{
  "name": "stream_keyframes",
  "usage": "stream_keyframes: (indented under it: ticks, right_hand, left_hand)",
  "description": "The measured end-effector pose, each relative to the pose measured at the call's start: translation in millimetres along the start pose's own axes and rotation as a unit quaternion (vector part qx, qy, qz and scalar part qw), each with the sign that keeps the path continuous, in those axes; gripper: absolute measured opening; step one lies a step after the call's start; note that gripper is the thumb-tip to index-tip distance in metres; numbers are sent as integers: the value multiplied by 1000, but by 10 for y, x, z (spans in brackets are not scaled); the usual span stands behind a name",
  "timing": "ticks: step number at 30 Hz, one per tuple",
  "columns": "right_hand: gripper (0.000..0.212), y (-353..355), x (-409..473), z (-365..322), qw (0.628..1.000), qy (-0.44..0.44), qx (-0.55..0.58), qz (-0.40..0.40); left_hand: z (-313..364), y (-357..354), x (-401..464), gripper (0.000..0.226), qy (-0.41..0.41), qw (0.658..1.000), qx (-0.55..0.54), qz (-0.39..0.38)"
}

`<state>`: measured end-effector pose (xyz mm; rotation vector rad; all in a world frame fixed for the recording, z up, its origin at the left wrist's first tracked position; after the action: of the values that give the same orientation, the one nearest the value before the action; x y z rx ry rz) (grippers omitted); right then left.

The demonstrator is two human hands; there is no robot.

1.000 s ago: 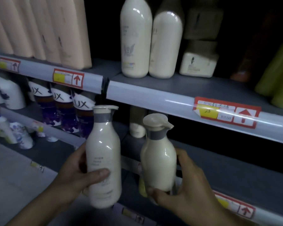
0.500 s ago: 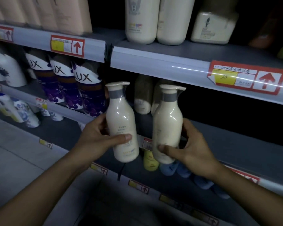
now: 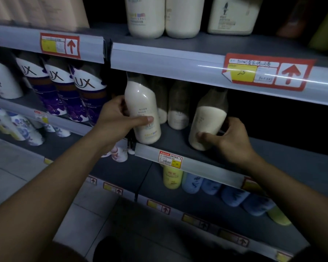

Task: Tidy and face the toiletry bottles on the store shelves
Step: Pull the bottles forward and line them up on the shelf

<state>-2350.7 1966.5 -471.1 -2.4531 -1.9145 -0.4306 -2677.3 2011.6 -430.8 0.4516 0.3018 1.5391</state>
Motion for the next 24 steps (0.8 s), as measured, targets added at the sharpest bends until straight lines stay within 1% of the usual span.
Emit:
stream_keyframes:
  ticks: [2,5,10,13,18,22,24]
  right_hand:
    - [51,16,45,66,1000,-3,4,3]
    - [52,38,93,127,1000,-15,-9,19]
    - [39,74,166,145,998,-33,-53,29]
    - [32,47,197,139,997,-39,-66,33]
    - [33,-1,270,173,993,-60,-95,47]
    - [33,-44,325,228,992,-75,-97,40]
    - [44,-55,336,230,993,-78,-79,42]
  left_hand:
    - [6,-52,98,64,0,1000,2,7]
    - [-62,-180,179,64,8,1000,15,0]
    - [-98,-248,265,71,-5,999,47,-4]
    - [-95,-235,309,75,-18,997,79,9]
    - [-110,-138,305,85,-32,992,95,77]
    - [-86,-148,302,98,-40,991,100,82]
    - [-84,-152,303,96,-37,991,104,78]
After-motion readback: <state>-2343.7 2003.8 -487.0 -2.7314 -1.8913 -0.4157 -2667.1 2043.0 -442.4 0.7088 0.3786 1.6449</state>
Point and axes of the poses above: each hand's wrist, its own x-axis towards the middle knuckle, its own y-axis out of the back of the hand, z = x × y, the point moved 10 cm from there along x, towards the middle knuckle, and after that the axes turned 14 degrees about x, right-handed, at the moved point
